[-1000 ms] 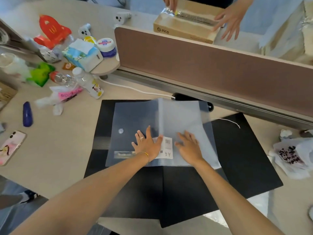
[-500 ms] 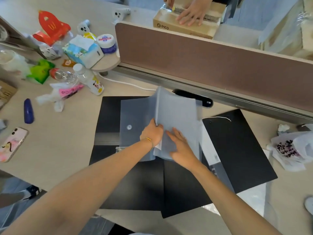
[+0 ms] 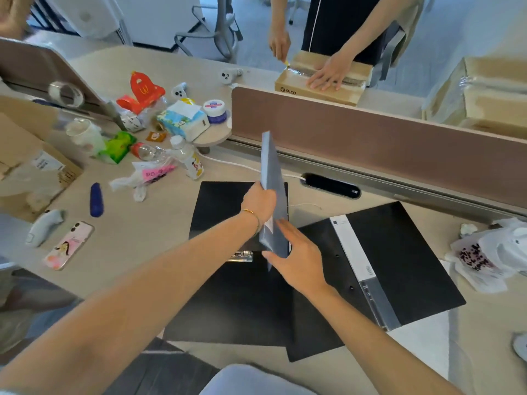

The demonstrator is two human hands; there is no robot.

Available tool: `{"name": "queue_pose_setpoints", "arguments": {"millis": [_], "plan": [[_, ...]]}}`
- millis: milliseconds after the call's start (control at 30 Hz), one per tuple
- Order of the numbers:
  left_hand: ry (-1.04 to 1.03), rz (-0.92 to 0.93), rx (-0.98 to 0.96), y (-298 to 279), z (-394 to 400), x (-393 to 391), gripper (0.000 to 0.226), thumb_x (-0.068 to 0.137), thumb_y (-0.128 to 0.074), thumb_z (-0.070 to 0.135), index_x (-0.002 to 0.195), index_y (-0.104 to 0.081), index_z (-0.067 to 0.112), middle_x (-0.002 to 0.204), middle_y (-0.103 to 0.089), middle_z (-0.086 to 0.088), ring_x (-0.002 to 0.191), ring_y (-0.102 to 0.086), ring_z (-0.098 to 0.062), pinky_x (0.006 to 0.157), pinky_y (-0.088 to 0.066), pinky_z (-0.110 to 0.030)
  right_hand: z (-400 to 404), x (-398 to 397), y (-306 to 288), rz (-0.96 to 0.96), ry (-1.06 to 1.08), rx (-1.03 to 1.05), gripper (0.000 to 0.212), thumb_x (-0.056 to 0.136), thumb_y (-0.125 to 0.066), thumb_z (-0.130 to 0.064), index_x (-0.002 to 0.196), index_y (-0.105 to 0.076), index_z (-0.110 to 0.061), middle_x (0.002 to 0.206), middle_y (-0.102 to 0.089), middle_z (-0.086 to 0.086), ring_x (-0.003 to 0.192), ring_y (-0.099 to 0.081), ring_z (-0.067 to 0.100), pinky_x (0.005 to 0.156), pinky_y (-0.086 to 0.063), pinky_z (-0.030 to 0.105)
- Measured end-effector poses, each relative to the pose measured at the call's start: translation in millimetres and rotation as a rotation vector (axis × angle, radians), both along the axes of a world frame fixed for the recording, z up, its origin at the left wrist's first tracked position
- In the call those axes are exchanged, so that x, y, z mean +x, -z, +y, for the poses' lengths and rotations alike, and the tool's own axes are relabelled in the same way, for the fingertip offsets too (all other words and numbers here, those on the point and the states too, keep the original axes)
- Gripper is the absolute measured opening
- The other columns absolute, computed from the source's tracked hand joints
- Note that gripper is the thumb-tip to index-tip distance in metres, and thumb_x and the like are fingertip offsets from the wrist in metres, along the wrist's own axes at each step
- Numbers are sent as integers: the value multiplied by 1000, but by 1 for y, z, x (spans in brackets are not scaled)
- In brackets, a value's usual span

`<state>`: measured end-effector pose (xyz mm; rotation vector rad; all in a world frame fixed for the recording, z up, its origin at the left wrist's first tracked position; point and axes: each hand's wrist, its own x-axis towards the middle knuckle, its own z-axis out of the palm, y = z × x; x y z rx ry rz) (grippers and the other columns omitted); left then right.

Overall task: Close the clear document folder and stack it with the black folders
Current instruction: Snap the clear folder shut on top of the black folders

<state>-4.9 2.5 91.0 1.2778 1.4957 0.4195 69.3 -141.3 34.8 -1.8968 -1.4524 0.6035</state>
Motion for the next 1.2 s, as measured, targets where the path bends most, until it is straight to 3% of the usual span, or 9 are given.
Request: {"name": "queue_pose_setpoints", "arguments": {"millis": [167,267,367,467,567,733,867,1033,1200], "plan": [[-165,-208,-125,-26,0,-14,32,96,-53,25,122,-57,6,112,-64,-21,108,-63,-41,80,-50,-41,0,-12,-27,-123,57,167,53,91,-70,-21,142,-56,-21,112,-76,1,88,-73,17,78,-59,28],[-210,-287,-164,-38,-1,-28,40,103,-41,41,128,-54,13,121,-65,-19,111,-65,-36,70,-60,-42,5,0,-49,-150,160,241,29,96,-61,-11,123,-69,-13,71,-71,5,59,-64,22,56,-41,28],[-36,48,203,-34,0,-53,45,97,-46,33,142,-49,26,132,-62,-2,113,-63,-27,89,-59,-44,15,18,-73,-45,184,249,14,98,-56,-10,92,-69,-10,65,-58,-1,60,-54,22,60,-32,28],[201,378,618,-38,-3,-70,80,92,-70,15,158,-27,29,152,-45,1,140,-45,-26,113,-43,-43,27,35,-93,-116,120,225,16,97,-54,-10,96,-70,-10,67,-60,-1,63,-53,24,59,-40,37],[451,420,847,-51,2,-75,80,86,-79,21,154,-38,24,163,-34,-7,153,-25,-28,124,-27,-49,37,47,-113,-188,41,227,19,98,-55,-13,106,-71,-13,79,-72,6,74,-64,27,70,-51,42],[487,231,761,-61,9,-69,26,92,-70,23,115,-63,15,109,-70,-6,105,-62,-26,88,-50,-42,44,58,-145,-147,-30,194,21,94,-59,-15,73,-58,-19,64,-56,-3,64,-49,18,63,-36,33],[428,82,692,-57,6,-72,26,94,-67,14,119,-62,12,111,-70,-5,101,-61,-17,77,-46,-28,41,86,-160,-197,-71,61,34,85,-72,-29,58,-55,-16,54,-52,-2,55,-43,18,59,-35,36],[346,-95,566,-41,-5,-92,27,93,-68,9,116,-60,21,104,-64,15,95,-59,2,72,-42,-8,3,122,-138,349,-53,-169,12,82,-79,-11,89,-78,-20,86,-79,-6,83,-74,15,74,-55,24],[252,-283,376,-26,-6,-108,31,95,-66,7,113,-60,31,113,-67,16,105,-65,-6,89,-55,-30,-14,98,-83,791,-27,-228,33,87,-67,-5,119,-69,-7,121,-73,5,115,-68,19,100,-49,37]]}}
